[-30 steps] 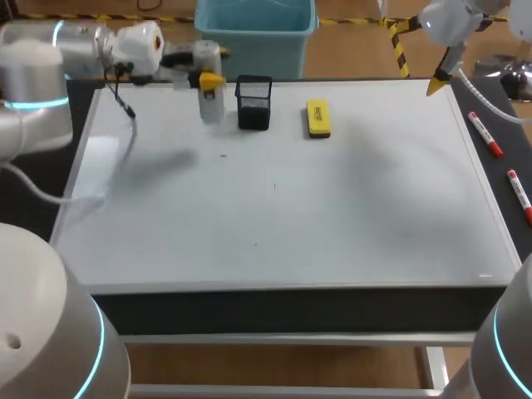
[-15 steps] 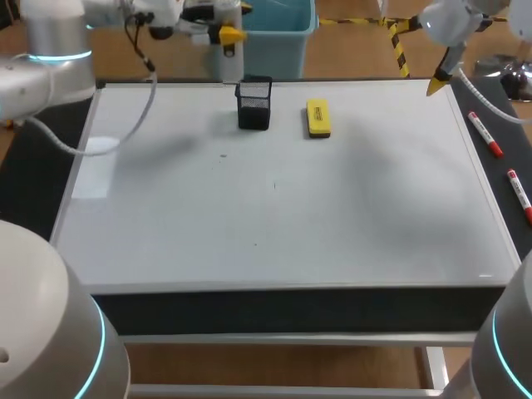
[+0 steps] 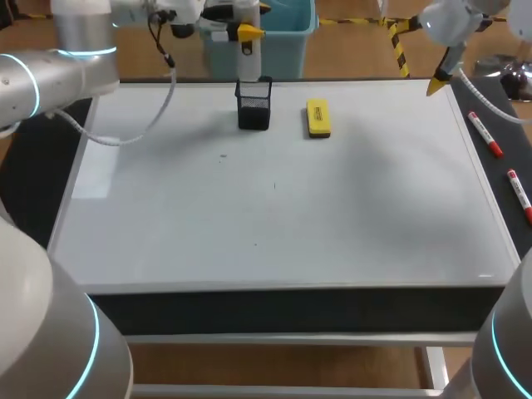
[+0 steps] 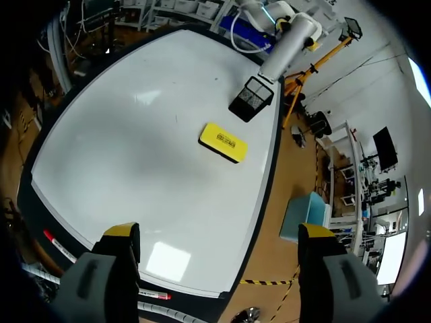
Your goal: Pick up the inspection probe, press it on each red-marked spot on the whiteboard one by one, put down the probe, pick up the eraser, and wipe off all the red marks.
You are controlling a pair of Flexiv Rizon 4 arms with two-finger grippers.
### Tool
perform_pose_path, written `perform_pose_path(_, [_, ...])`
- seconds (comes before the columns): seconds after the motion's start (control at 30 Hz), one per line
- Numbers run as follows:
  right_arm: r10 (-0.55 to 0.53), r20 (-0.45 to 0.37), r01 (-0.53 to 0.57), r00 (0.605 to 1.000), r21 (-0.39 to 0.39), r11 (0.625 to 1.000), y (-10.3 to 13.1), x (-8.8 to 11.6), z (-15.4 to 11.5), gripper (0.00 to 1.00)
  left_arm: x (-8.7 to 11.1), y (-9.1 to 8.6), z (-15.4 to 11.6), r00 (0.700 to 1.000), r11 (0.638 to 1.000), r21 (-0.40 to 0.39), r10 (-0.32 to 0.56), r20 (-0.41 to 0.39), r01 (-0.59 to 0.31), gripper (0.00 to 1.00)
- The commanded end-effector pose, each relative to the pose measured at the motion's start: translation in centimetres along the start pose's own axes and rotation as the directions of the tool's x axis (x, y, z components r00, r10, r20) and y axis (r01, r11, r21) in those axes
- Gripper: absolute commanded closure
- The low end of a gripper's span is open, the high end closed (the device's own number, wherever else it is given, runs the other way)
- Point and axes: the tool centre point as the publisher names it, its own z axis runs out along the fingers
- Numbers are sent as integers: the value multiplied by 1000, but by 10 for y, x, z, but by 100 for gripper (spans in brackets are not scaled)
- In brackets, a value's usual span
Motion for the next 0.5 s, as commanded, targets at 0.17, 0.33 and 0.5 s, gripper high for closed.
perform_pose_path(0.17, [-2,-5,2,1000,2,1000,0,-1,-1,0,-8,17,5,993,1000,19,-19,-114,21,100])
perform_pose_path(0.33, [-2,-5,2,1000,2,1000,0,-1,-1,0,-4,26,7,992,999,16,-34,-122,36,100])
perform_pose_path(0.5, [-2,-5,2,1000,2,1000,0,-1,-1,0,0,32,7,991,1000,10,3,-132,-2,100])
